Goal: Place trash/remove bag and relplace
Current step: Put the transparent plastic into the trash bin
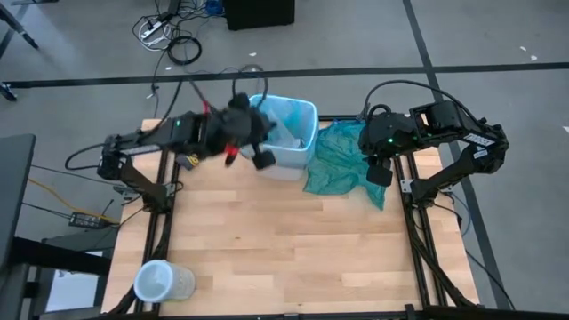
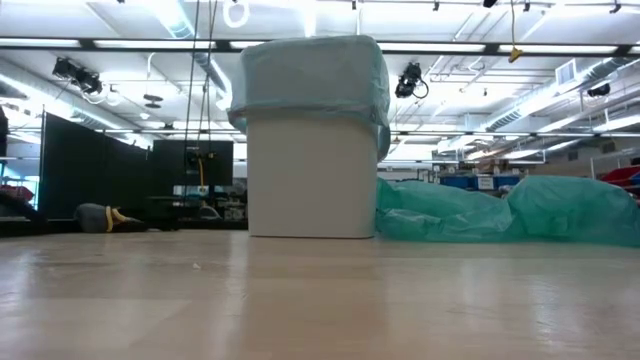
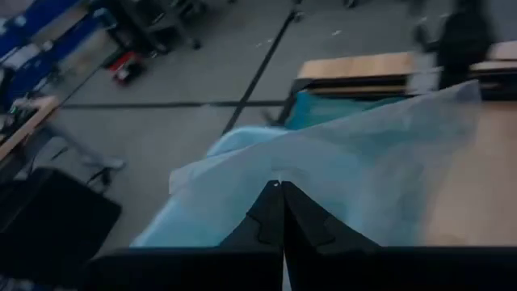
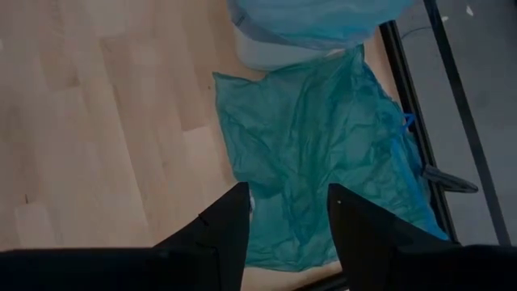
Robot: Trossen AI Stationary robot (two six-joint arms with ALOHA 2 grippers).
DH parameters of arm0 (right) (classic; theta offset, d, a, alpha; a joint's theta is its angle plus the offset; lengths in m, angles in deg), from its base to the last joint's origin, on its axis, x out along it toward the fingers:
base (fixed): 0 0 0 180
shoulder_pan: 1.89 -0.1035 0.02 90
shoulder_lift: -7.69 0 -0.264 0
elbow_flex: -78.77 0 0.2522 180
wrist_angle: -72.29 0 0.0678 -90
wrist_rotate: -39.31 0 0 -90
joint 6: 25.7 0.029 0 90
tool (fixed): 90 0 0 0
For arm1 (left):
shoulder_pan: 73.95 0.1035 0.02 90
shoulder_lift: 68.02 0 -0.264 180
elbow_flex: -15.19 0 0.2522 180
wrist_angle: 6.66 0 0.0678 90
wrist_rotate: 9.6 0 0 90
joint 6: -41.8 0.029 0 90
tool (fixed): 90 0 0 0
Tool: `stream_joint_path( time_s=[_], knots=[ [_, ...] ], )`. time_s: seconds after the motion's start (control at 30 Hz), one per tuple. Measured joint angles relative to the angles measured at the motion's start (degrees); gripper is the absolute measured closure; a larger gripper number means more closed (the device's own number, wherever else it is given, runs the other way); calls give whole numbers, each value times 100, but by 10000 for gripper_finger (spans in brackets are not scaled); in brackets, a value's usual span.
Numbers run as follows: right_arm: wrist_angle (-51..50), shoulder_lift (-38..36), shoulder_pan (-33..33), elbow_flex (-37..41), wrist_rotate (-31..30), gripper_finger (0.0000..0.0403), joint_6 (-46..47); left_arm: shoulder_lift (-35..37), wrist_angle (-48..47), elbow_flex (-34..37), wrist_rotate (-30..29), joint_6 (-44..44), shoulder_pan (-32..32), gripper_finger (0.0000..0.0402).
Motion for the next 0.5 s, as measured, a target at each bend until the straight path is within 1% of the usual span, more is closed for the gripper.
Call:
stream_joint_path(
  time_s=[0.17,0.27,0.4,0.5],
  knots=[
    [0,0,0,0,-2,250,2,-27,8,39,585,208,973,401],
    [1,0,-2,0,-2,250,2,-108,47,44,1006,212,1433,401],
    [0,0,-2,0,-3,253,2,-367,12,44,1260,212,1798,401],
    [-1,0,-4,0,6,255,2,-633,-2,44,1543,193,1906,401]
  ],
)
